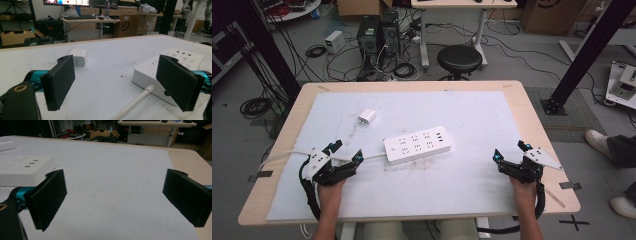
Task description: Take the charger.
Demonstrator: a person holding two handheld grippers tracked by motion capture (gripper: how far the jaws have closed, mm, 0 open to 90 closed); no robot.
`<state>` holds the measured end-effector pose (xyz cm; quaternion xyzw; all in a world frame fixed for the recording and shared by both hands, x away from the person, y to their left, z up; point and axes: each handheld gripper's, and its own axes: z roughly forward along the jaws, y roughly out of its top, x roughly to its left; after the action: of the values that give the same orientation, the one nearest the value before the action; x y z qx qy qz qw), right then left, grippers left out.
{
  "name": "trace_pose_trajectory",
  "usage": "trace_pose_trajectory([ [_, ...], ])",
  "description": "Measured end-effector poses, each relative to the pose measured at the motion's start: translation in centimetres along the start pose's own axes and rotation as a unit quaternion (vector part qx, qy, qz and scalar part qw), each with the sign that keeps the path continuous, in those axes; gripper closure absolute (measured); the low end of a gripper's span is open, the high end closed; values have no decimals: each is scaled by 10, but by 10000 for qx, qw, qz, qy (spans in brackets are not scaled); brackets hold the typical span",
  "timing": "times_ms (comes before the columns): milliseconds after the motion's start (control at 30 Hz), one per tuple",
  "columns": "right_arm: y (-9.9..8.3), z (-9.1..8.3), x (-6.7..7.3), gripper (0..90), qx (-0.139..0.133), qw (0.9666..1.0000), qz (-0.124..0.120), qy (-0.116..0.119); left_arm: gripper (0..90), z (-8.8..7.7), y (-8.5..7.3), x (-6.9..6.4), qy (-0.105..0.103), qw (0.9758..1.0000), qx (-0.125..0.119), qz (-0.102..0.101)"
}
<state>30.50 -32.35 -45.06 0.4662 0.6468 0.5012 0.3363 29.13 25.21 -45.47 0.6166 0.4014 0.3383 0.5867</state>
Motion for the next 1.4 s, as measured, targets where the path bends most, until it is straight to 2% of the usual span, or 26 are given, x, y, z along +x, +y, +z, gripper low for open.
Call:
trace_pose_trajectory([
  [433,0,0,1,54,-13,10000,-15,-11,156,1,0,0,-9,10000,38,44],
  [500,0,0,1,54,-38,10000,-79,2,156,1,0,0,1,10000,36,22],
  [633,0,-1,0,54,-63,10000,-72,7,156,4,3,4,-26,9996,236,-177],
  [667,0,-1,0,54,-68,10000,-62,13,155,4,6,5,-56,9994,328,-127],
  [767,-1,-1,0,54,-62,10000,-42,22,155,7,18,5,-164,9993,340,-78],
  [833,-1,-1,0,54,-75,10000,-44,25,155,7,18,5,-164,9993,340,-78],
  [867,-1,-1,0,54,-68,10000,-13,29,155,12,36,6,-333,9991,254,-75],
  [933,-1,-1,0,54,-95,9999,-42,41,155,15,47,6,-415,9988,266,18],
  [1033,-1,-1,0,54,-74,10000,-6,48,156,23,71,5,-577,9973,323,316],
  [1067,-1,-1,-1,54,-76,10000,-24,30,156,23,71,5,-577,9973,323,316],
  [1133,-1,-1,0,54,-56,10000,-2,45,156,30,85,5,-769,9947,468,495],
  [1167,-1,-1,0,54,-72,10000,-13,48,156,30,85,5,-769,9947,468,495],
  [1200,-1,-1,0,54,-68,10000,-1,48,157,44,105,5,-1063,9885,767,754],
  [1233,-1,-1,0,54,-65,10000,-12,41,157,49,110,5,-1139,9861,862,846],
  [1333,-1,-1,0,54,-66,10000,-15,37,157,61,121,7,-1318,9809,1089,927],
  [1400,-1,-1,0,54,-65,10000,-17,42,157,67,126,10,-1371,9792,1155,955],
])
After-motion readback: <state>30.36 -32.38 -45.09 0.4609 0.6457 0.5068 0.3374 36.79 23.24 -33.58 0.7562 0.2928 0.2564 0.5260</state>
